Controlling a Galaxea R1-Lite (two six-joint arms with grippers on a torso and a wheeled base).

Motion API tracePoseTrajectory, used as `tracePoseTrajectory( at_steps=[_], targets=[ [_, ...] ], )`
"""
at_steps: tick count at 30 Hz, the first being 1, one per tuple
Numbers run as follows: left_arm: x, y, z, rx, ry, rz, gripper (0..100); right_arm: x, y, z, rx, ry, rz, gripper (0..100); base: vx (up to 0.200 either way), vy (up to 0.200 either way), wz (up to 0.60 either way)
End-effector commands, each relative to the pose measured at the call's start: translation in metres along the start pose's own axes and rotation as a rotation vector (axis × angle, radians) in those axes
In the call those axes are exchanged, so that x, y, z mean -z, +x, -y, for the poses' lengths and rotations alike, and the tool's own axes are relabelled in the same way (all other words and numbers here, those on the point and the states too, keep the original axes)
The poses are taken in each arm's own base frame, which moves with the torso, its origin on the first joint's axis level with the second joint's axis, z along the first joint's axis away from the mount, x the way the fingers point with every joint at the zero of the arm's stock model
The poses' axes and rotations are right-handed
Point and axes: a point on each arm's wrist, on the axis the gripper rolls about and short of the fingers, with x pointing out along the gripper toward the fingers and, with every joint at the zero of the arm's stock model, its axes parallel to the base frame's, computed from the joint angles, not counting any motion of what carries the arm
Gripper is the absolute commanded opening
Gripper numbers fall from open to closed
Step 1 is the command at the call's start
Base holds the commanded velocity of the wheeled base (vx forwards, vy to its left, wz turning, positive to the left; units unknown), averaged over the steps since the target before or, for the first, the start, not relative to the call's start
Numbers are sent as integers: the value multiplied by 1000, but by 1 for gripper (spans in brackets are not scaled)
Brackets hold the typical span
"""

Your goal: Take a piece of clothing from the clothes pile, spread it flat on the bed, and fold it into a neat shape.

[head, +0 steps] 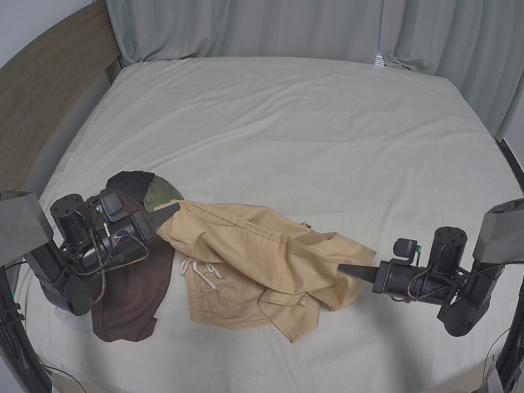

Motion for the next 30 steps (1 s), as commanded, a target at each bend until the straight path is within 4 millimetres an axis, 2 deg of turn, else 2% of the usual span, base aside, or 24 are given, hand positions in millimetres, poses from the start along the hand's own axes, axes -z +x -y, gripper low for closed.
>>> tracePoseTrajectory(
  at_steps=[1, 4, 12, 25, 30],
  targets=[
    [-4, 0, 12, 30, 18, 11, 0, -19, -13, -26, -58, -50, 76, 0, 0, 0, 0],
    [-9, 0, 16, 43, 31, 23, 0, -29, -23, -42, -94, -78, 121, 0, 0, 0, 0],
    [-20, -6, 31, 96, 66, 36, 0, -45, -40, -66, -154, -141, 197, 0, 0, 0, 0],
    [-32, -18, 50, 153, 124, 57, 0, -55, -59, -94, -220, -218, 267, 0, 0, 0, 0],
    [-34, -20, 53, 156, 193, 69, 0, -55, -60, -95, -218, -221, 273, 0, 0, 0, 0]
  ],
)
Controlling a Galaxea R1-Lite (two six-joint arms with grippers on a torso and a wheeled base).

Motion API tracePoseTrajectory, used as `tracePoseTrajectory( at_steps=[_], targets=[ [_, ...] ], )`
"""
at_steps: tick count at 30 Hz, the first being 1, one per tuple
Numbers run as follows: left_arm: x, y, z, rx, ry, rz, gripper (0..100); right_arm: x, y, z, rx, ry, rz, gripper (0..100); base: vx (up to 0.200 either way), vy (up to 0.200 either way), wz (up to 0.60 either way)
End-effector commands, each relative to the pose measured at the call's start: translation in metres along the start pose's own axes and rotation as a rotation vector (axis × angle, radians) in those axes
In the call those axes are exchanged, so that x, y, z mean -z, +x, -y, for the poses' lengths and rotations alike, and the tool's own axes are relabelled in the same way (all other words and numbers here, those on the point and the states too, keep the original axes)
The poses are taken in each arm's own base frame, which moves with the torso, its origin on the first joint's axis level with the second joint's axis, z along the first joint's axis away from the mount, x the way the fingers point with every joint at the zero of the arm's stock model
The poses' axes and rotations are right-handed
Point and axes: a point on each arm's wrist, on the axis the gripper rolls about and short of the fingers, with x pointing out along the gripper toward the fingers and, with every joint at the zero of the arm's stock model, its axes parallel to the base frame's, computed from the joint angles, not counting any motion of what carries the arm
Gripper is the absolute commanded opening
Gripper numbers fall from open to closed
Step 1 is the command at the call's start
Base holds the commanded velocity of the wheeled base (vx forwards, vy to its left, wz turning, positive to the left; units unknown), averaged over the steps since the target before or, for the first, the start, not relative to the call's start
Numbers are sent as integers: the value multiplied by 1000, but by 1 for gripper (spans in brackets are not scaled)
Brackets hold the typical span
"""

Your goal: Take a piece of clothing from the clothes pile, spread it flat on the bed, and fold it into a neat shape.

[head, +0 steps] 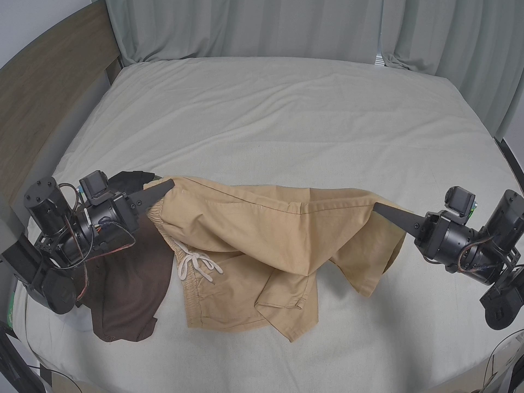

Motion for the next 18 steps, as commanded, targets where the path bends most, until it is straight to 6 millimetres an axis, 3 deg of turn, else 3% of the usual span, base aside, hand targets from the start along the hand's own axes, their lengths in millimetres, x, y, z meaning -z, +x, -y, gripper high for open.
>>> tracePoseTrajectory(
  at_steps=[1, 18],
  targets=[
    [-5, -2, 5, 8, 45, 14, 0, -5, -3, -5, -9, -18, 21, 0, 0, 0, 0],
    [-3, -5, -7, -29, 147, 11, 0, -18, -13, 11, 64, -76, 72, 0, 0, 0, 0]
  ],
)
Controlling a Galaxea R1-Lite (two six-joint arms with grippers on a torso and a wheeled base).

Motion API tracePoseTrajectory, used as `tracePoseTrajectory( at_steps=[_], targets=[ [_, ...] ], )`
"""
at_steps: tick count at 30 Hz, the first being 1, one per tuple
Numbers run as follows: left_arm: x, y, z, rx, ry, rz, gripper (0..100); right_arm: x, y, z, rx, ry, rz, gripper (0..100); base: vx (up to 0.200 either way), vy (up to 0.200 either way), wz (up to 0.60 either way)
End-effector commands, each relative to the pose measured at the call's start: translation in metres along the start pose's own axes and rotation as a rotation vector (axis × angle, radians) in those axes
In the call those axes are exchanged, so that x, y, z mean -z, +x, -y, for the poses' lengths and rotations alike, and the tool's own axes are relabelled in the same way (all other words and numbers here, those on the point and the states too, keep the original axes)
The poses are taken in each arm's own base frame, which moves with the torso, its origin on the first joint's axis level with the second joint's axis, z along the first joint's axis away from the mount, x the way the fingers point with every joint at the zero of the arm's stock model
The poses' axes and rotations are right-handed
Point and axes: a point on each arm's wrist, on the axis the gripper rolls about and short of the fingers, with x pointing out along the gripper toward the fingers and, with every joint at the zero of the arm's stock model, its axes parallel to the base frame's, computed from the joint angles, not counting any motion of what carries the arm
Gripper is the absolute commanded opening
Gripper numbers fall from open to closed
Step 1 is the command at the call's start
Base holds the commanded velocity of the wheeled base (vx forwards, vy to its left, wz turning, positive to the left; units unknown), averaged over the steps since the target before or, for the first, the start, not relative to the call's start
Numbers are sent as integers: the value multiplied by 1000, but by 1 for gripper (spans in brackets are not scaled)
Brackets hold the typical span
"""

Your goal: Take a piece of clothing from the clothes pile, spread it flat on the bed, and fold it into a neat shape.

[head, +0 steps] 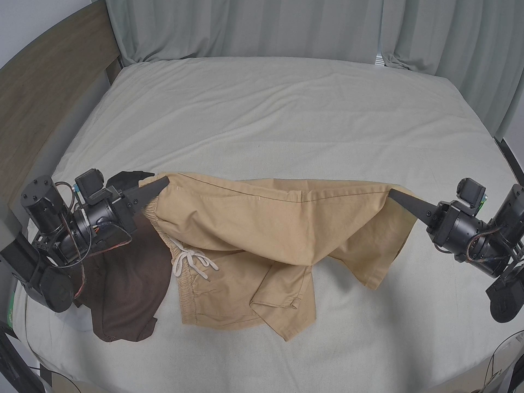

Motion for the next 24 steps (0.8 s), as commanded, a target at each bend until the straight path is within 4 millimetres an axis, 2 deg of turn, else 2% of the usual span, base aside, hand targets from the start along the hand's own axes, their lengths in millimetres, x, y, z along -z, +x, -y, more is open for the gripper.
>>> tracePoseTrajectory(
  at_steps=[1, 24],
  targets=[
    [2, -1, -5, -11, -5, -5, 0, -4, -3, 5, 20, -6, 15, 0, 0, 0, 0],
    [-11, -4, -17, -43, -14, 39, 0, -10, -7, 35, 120, 0, 39, 0, 0, 0, 0]
  ],
)
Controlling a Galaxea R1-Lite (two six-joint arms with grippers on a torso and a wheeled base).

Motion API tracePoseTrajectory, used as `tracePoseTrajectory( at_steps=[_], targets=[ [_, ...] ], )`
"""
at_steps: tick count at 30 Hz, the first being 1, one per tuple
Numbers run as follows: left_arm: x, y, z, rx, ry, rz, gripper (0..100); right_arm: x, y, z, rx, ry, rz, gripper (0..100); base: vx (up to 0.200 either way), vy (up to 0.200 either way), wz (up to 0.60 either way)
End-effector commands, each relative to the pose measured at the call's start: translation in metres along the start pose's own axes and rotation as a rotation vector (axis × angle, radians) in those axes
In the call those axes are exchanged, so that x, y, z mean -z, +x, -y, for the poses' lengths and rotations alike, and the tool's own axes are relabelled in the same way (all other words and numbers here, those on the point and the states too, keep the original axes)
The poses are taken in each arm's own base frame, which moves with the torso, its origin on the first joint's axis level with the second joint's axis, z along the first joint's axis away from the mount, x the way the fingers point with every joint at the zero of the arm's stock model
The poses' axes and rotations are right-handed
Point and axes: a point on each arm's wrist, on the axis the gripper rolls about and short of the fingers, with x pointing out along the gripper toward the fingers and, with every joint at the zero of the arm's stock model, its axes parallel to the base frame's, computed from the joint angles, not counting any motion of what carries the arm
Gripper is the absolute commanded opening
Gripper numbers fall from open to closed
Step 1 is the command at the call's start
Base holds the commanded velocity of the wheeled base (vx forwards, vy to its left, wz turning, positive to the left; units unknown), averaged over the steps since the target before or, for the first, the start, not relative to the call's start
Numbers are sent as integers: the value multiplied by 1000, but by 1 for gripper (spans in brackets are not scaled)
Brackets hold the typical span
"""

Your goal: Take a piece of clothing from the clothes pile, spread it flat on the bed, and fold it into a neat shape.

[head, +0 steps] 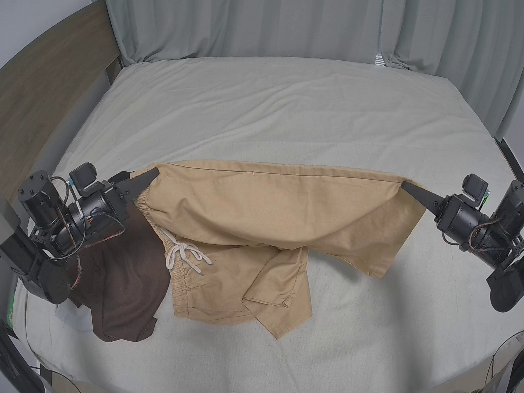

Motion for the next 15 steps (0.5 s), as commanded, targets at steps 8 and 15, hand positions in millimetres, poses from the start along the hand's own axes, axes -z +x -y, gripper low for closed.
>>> tracePoseTrajectory(
  at_steps=[8, 15],
  targets=[
    [-3, 0, -4, -8, 6, 12, 0, 2, 4, 14, 34, 13, -6, 0, 0, 0, 0],
    [-1, 0, -7, -13, 1, 8, 0, 2, 5, 19, 47, 16, -5, 0, 0, 0, 0]
  ],
)
